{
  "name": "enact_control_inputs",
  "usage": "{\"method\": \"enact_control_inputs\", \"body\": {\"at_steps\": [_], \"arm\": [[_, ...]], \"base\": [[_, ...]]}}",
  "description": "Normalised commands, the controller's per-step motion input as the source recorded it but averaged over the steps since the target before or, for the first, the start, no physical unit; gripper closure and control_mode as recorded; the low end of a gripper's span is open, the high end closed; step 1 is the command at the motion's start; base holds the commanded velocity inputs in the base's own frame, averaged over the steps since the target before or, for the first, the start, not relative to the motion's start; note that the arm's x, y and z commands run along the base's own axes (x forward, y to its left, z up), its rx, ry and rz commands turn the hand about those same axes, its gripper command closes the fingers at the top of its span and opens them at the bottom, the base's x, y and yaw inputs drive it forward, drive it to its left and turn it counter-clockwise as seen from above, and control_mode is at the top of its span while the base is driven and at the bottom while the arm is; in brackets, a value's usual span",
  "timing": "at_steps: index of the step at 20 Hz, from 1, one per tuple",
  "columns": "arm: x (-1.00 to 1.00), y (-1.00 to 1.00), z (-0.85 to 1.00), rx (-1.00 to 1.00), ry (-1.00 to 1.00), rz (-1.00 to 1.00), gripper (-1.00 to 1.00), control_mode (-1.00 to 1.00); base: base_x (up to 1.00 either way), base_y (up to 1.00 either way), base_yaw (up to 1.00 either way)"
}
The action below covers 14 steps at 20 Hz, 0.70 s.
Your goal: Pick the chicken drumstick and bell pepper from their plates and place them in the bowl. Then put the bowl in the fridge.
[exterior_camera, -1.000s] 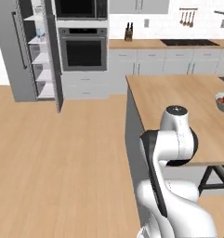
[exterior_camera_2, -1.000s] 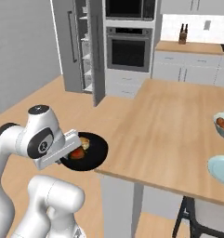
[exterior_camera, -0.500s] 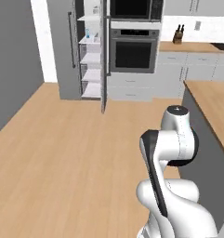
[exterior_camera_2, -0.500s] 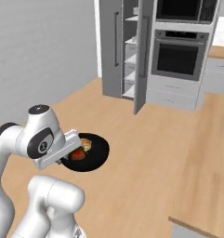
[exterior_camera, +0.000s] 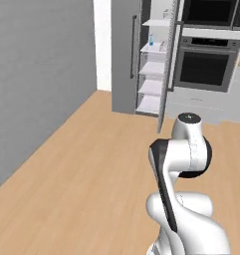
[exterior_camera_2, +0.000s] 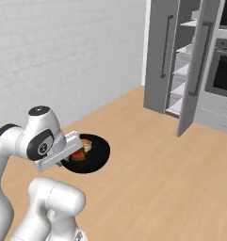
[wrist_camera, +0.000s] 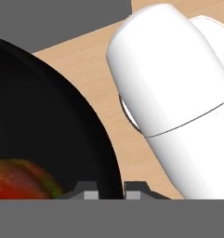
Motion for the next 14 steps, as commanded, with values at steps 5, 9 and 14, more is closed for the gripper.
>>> {"method": "enact_control_inputs", "body": {"at_steps": [5,9,14], "arm": [[0.00,0.00,0.00,0.00,0.00,0.00,1.00,1.00],[0.00,0.00,0.00,0.00,0.00,0.00,1.00,1.00],[0.00,0.00,0.00,0.00,0.00,0.00,1.00,1.00]], "base": [[1.00,0.03,0.07],[1.00,0.39,-0.43],[1.00,0.72,-0.37]]}}
